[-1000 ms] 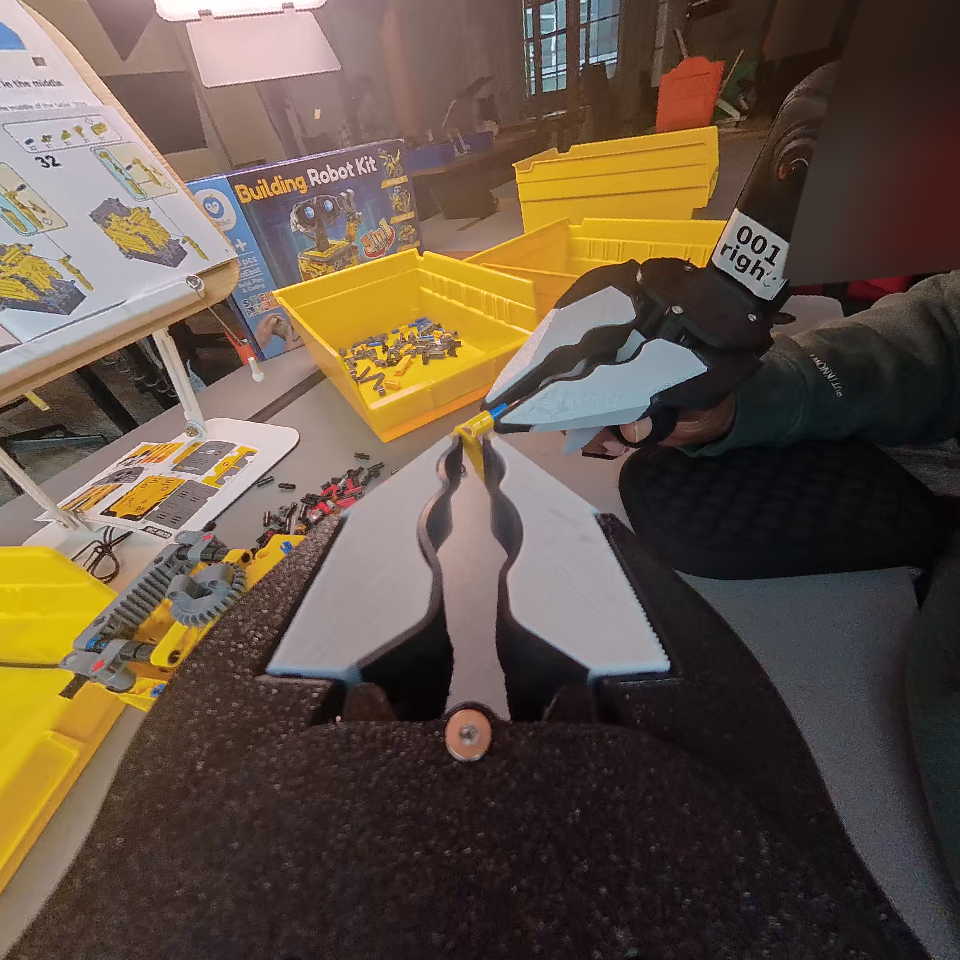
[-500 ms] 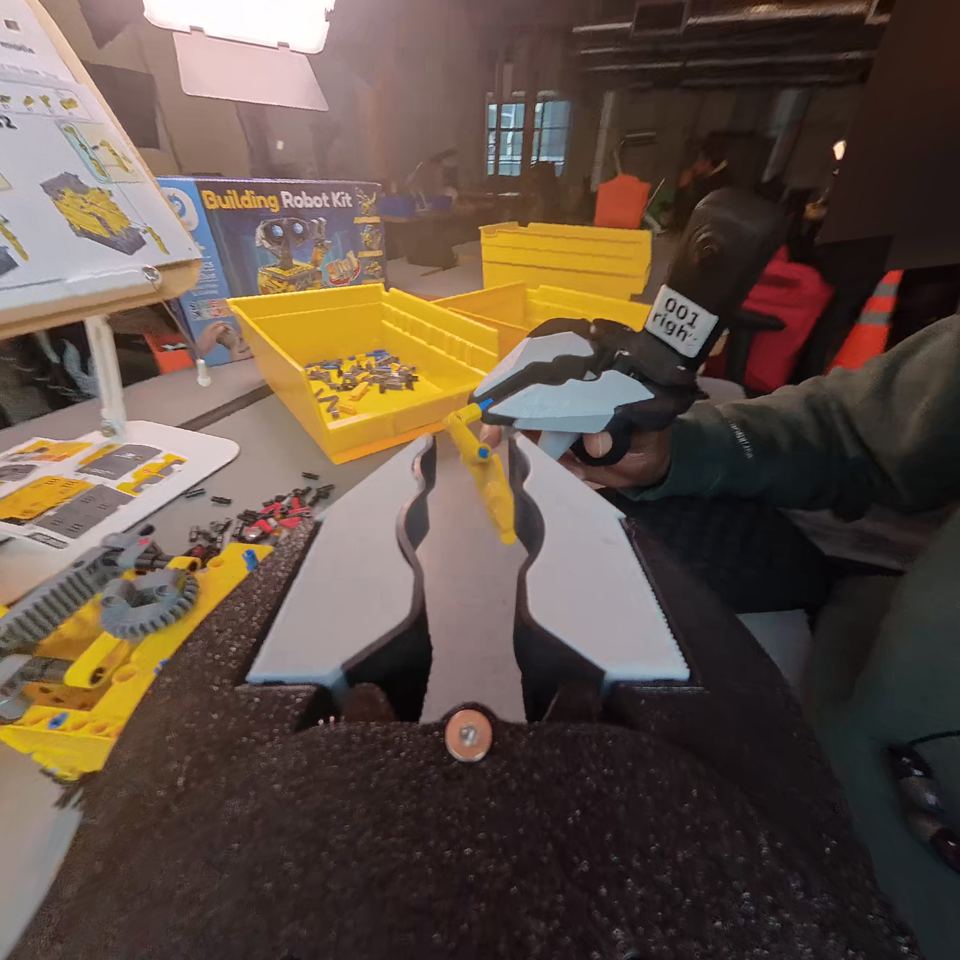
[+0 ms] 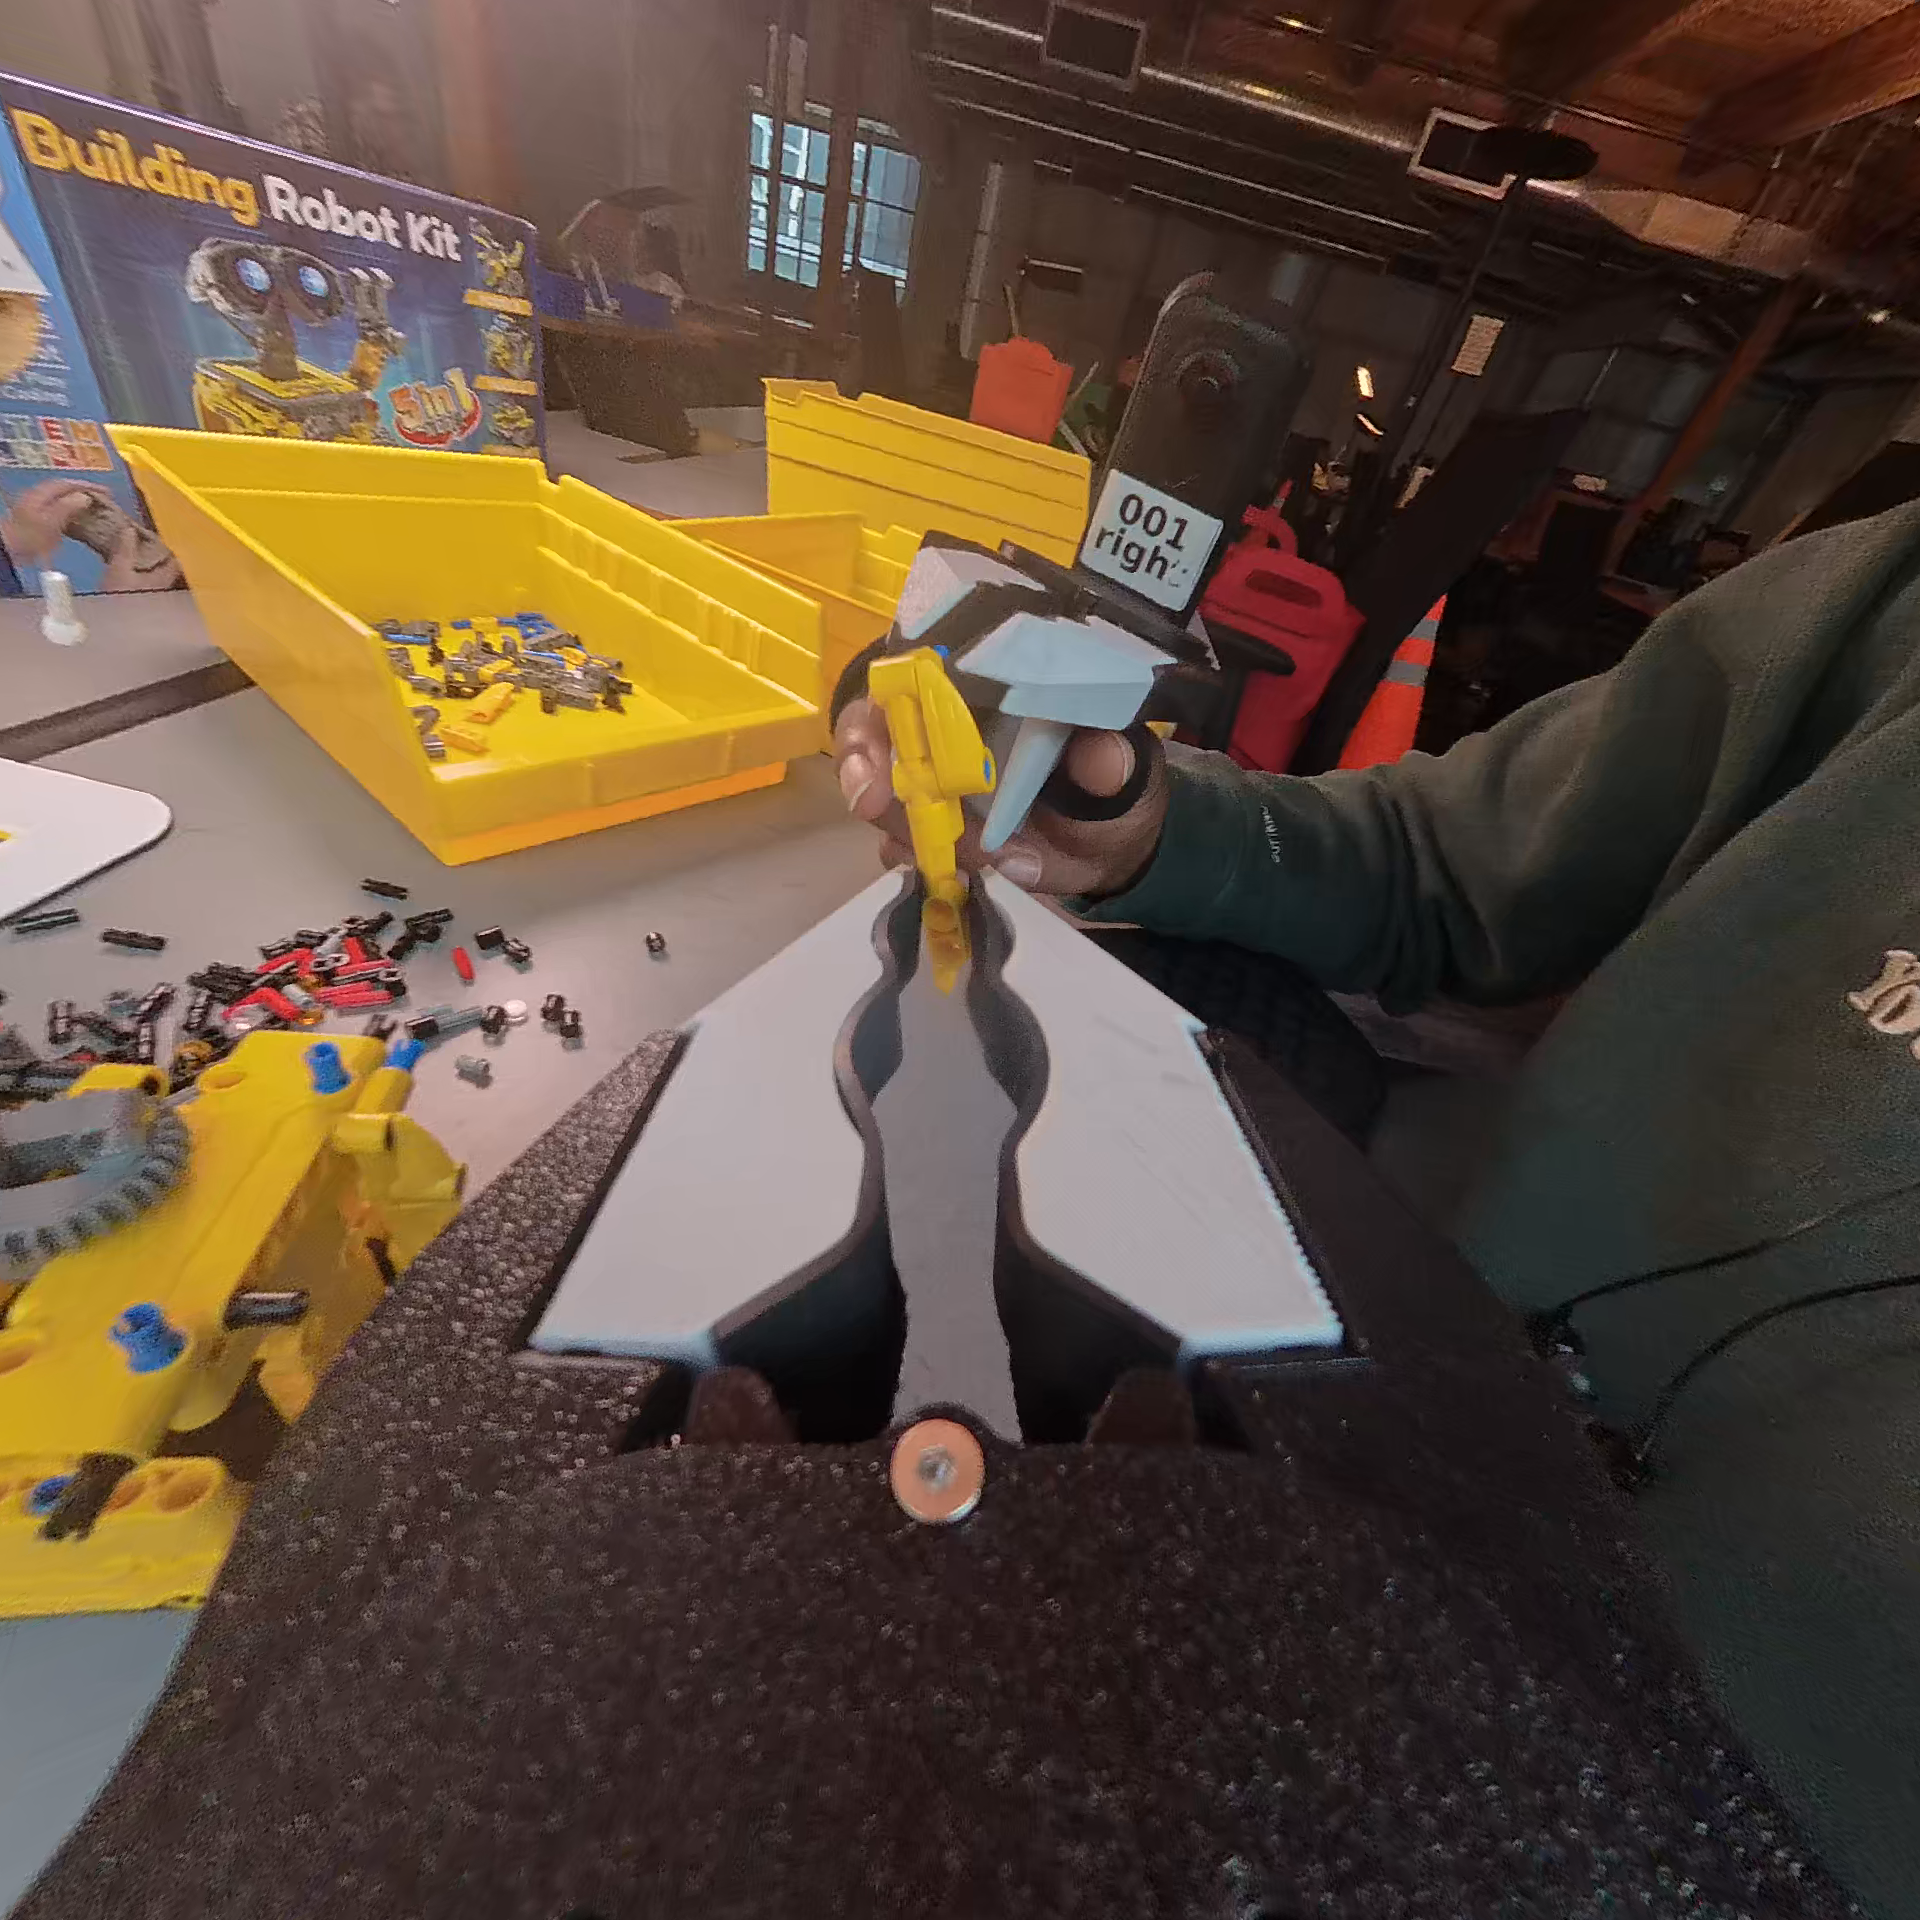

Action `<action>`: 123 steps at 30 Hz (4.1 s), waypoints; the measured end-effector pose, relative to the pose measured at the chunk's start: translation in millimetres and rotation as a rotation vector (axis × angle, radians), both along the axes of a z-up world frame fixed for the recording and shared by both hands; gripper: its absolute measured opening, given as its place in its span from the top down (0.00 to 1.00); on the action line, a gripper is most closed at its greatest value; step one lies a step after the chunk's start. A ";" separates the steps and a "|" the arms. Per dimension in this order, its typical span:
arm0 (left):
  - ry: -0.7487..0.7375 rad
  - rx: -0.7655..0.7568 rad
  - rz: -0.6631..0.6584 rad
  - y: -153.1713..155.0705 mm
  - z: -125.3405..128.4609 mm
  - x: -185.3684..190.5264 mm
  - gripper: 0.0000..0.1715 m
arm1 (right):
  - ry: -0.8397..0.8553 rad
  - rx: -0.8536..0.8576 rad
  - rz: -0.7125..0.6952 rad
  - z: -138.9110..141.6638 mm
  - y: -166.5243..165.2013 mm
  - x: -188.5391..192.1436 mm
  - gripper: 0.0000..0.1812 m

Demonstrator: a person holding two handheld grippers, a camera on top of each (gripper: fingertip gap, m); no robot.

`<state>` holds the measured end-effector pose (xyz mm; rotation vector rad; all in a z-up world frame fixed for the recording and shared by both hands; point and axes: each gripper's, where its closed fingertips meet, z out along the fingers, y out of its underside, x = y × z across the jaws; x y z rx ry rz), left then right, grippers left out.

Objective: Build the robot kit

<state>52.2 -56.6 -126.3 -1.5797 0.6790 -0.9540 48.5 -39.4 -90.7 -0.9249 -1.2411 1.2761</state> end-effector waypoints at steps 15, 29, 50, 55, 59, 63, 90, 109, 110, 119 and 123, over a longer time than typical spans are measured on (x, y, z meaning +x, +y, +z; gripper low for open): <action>0.037 0.068 0.135 16.9 -23.3 -74.2 0.96 | -0.305 -0.026 0.062 -30.0 9.4 -69.5 0.79; -0.165 -0.028 -0.013 7.4 -16.6 -69.1 0.96 | -0.146 -0.243 0.237 -28.0 -2.8 -78.0 0.91; -0.594 -0.238 -0.480 -33.8 19.8 -34.1 0.96 | -0.124 -0.512 0.684 -7.0 -45.8 -46.1 0.89; -0.578 -0.233 -0.496 -38.7 19.0 -29.9 0.96 | -0.137 -0.486 0.694 -7.5 -51.2 -44.1 0.93; -0.572 -0.233 -0.475 -36.2 17.5 -30.9 0.96 | -0.131 -0.480 0.675 -7.9 -49.6 -44.4 0.94; -0.554 -0.234 -0.412 -27.6 12.9 -34.4 0.95 | -0.130 -0.461 0.610 -11.4 -41.3 -47.1 0.94; 0.067 0.077 0.285 34.3 -28.4 -60.7 0.87 | -0.120 -0.269 -0.097 -24.8 40.2 -65.4 0.94; 0.268 0.210 0.458 44.8 -19.2 -66.5 0.93 | -0.168 -0.272 -0.122 -34.6 16.9 -77.9 0.96; 0.263 0.203 0.451 44.4 -20.1 -66.2 0.93 | -0.171 -0.274 -0.117 -35.5 16.6 -77.9 0.96; 0.029 0.069 0.345 39.2 -15.4 -68.4 0.93 | -0.155 -0.247 -0.077 -32.0 13.0 -75.9 0.94; -0.078 0.034 0.290 34.6 -9.6 -69.5 0.93 | -0.147 -0.244 -0.063 -31.3 12.5 -75.5 0.92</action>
